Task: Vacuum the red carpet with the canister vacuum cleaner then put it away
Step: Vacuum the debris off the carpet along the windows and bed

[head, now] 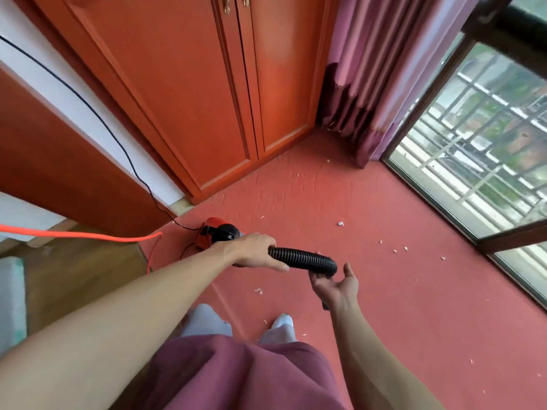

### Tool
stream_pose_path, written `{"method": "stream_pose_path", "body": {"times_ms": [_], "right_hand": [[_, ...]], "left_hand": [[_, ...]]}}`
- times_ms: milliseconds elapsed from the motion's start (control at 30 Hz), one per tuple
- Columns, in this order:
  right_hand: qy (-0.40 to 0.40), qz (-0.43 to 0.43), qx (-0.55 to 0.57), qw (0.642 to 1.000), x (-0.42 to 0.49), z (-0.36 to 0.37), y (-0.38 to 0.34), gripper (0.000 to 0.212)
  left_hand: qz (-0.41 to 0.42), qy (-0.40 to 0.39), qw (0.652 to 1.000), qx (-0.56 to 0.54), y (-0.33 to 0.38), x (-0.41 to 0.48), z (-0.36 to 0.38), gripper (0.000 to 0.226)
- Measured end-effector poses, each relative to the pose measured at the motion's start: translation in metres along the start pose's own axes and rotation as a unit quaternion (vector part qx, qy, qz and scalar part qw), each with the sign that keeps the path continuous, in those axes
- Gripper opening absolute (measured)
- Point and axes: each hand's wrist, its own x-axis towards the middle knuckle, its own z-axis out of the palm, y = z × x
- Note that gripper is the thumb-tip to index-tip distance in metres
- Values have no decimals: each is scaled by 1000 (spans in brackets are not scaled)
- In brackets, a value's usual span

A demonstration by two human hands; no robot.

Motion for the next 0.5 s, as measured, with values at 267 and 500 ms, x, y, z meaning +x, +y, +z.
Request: {"method": "stream_pose_path", "body": {"times_ms": [267, 500], "right_hand": [[45, -53, -171, 983, -16, 34, -4, 40], [43, -121, -276, 953, -35, 107, -38, 23]], "left_hand": [[-3, -44, 999, -16, -25, -1, -25, 43], [77, -56, 995, -41, 17, 40, -48, 40]]}}
